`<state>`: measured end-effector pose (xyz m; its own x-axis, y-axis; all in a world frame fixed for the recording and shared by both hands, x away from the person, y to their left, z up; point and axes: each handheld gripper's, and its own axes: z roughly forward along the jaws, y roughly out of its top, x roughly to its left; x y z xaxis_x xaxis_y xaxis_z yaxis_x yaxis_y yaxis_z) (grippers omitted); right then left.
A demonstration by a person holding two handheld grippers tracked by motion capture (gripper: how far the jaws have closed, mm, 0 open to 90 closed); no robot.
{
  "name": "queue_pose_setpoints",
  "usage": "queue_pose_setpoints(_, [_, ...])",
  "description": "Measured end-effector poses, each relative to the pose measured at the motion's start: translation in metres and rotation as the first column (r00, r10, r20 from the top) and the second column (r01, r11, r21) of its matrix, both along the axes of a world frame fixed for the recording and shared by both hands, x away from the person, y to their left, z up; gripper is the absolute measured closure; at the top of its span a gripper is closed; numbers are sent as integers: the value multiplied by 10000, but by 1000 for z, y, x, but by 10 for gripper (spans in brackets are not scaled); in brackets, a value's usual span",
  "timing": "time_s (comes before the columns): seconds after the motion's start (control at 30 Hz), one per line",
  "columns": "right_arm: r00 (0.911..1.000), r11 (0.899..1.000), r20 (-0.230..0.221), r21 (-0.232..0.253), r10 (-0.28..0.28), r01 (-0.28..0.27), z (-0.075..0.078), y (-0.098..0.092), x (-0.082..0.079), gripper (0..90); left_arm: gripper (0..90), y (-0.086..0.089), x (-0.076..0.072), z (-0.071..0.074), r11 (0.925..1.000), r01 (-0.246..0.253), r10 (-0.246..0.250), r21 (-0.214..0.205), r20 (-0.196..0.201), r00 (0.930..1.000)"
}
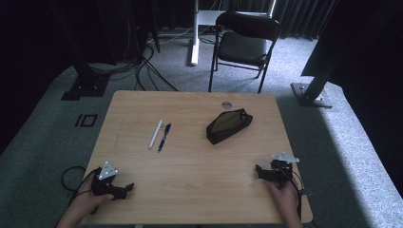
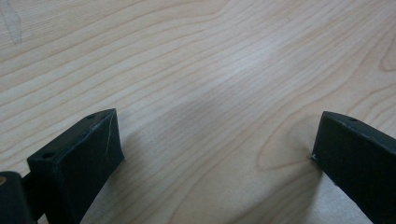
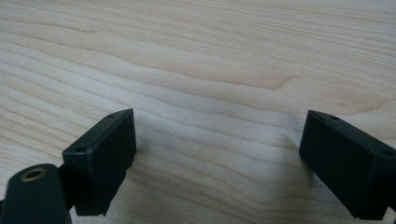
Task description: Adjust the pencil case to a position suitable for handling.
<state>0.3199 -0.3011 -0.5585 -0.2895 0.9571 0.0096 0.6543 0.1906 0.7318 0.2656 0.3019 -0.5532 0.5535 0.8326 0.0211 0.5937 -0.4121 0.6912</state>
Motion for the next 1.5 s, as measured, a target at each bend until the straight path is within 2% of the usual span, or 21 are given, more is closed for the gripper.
queue_pose_setpoints(0.17, [10000,10000,1,2,-2,2,0,0,0,106,17,-3,-3,0,9996,286,-286,35,12,9996])
queue_pose_setpoints(0.33, [10000,10000,1,0,0,0,0,0,0,106,17,-9,1,0,9998,199,-199,-6,-20,9998])
queue_pose_setpoints(0.43, [10000,10000,0,1,-2,2,0,0,0,106,17,-14,4,1,9994,342,-342,20,-21,9994])
queue_pose_setpoints(0.5, [10000,10000,0,1,0,0,0,0,0,106,17,-18,7,2,9989,462,-462,-1,45,9989])
queue_pose_setpoints(0.53, [10000,10000,0,2,0,0,0,0,0,106,17,-22,9,3,9980,614,-612,-179,156,9980])
queue_pose_setpoints(0.8, [10000,10000,-1,2,0,0,0,0,0,106,17,-37,22,2,9969,771,-763,-168,402,9963])
queue_pose_setpoints(0.97, [10000,10000,2,1,0,0,0,0,0,106,17,-49,29,6,9945,1048,-1047,24,625,9925])
queue_pose_setpoints(1.13, [10000,10000,0,2,-3,3,0,0,0,106,17,-62,36,10,9928,1181,-1162,-183,811,9899])
queue_pose_setpoints(1.37, [10000,10000,5,-14,12,-12,0,0,0,106,17,-81,45,12,9899,1395,-1365,-245,979,9858])
queue_pose_setpoints(1.5, [10000,10000,6,-9,8,-8,0,0,0,106,18,-93,49,15,9853,1683,-1644,-299,1054,9808])
